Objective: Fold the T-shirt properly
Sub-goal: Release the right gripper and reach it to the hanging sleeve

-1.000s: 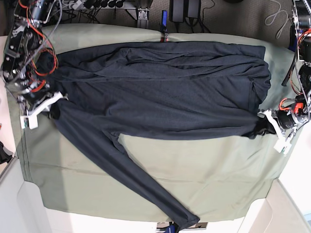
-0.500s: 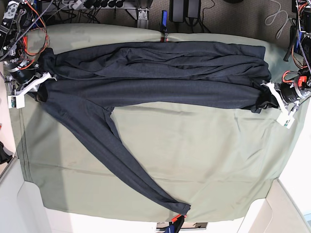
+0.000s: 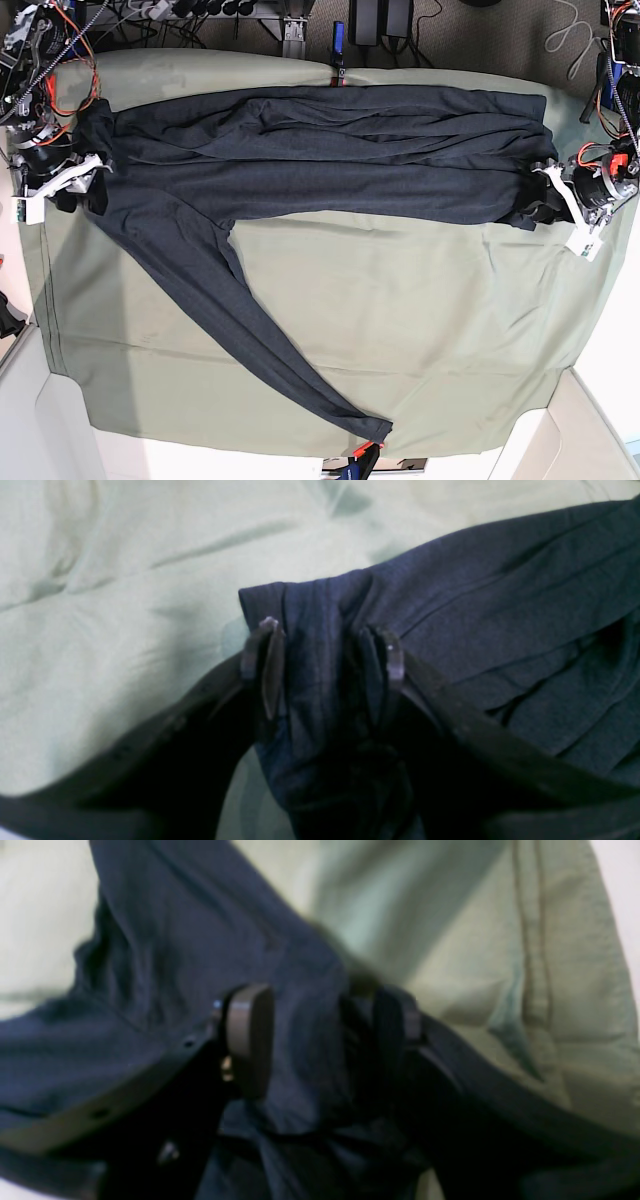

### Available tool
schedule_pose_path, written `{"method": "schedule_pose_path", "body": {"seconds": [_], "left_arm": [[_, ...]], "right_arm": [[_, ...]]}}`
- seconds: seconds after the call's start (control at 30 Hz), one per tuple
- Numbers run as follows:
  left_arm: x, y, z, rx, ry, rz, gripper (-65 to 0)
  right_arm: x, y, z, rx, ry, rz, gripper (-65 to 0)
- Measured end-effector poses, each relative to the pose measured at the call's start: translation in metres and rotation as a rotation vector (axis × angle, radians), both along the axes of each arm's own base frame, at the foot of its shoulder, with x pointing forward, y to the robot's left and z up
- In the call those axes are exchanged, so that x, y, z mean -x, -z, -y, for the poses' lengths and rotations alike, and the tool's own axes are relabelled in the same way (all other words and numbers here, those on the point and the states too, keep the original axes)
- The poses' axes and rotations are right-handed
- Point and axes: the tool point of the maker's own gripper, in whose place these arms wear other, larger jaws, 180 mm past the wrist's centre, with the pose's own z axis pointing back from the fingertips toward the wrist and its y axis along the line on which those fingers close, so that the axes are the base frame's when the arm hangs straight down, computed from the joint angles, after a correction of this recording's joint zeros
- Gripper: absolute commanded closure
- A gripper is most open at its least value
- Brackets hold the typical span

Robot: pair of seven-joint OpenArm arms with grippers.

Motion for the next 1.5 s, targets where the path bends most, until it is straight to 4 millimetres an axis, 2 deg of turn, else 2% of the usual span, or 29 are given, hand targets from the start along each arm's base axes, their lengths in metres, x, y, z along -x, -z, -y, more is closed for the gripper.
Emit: {"method": "schedule_pose_path", "body": {"seconds": [0.1, 0.23, 0.33, 0.43, 0.57, 0.73, 0.83, 0.93, 1.1, 1.23, 1.3, 1.4, 1.5], "left_arm": [[0.000, -0.002, 0.006, 0.048, -0.006, -0.004, -29.0], [-0.001, -0.006, 0.011, 0.097, -0.011, 0.000, -29.0], [0.000, -0.006, 0.011, 0.095, -0.010, -0.003, -29.0], [-0.001, -0.006, 0.011, 0.096, -0.011, 0.000, -29.0], [-0.001, -0.006, 0.011, 0.093, -0.010, -0.001, -29.0], [-0.001, -0.007, 0.011, 0.096, -0.010, 0.000, -29.0], [-0.001, -0.006, 0.011, 0.095, -0.010, 0.000, -29.0], [-0.001, -0.006, 0.011, 0.095, -0.010, -0.001, -29.0], [-0.001, -0.006, 0.011, 0.093, -0.009, -0.001, -29.0], [-0.001, -0.006, 0.011, 0.094, -0.010, -0.001, -29.0], [-0.001, -0.006, 0.011, 0.095, -0.010, 0.000, -29.0], [-0.001, -0.006, 0.011, 0.094, -0.010, -0.001, -29.0], [-0.002, -0.007, 0.011, 0.095, -0.010, 0.004, -29.0]], "right_arm": [[-0.011, -0.011, -0.006, -0.043, -0.003, 0.039, -31.9], [-0.043, -0.047, -0.026, -0.119, -0.054, 0.173, -31.9], [-0.062, -0.056, -0.052, -0.113, -0.105, 0.196, -31.9], [-0.080, -0.056, -0.089, -0.068, -0.187, 0.187, -31.9], [-0.114, -0.038, -0.131, 0.018, -0.232, 0.152, -31.9], [-0.138, 0.009, -0.172, 0.123, -0.299, 0.017, -32.0], [-0.142, 0.031, -0.180, 0.213, -0.309, -0.046, -31.9], [-0.138, 0.048, -0.183, 0.287, -0.333, -0.090, -31.9], [-0.144, 0.047, -0.164, 0.364, -0.237, -0.082, -31.9], [-0.145, 0.048, -0.161, 0.368, -0.231, -0.084, -31.2], [-0.145, 0.048, -0.161, 0.368, -0.231, -0.086, -22.8], [-0.143, 0.050, -0.165, 0.372, -0.267, -0.089, 0.0], [-0.142, 0.050, -0.170, 0.370, -0.304, -0.085, 0.0]]}}
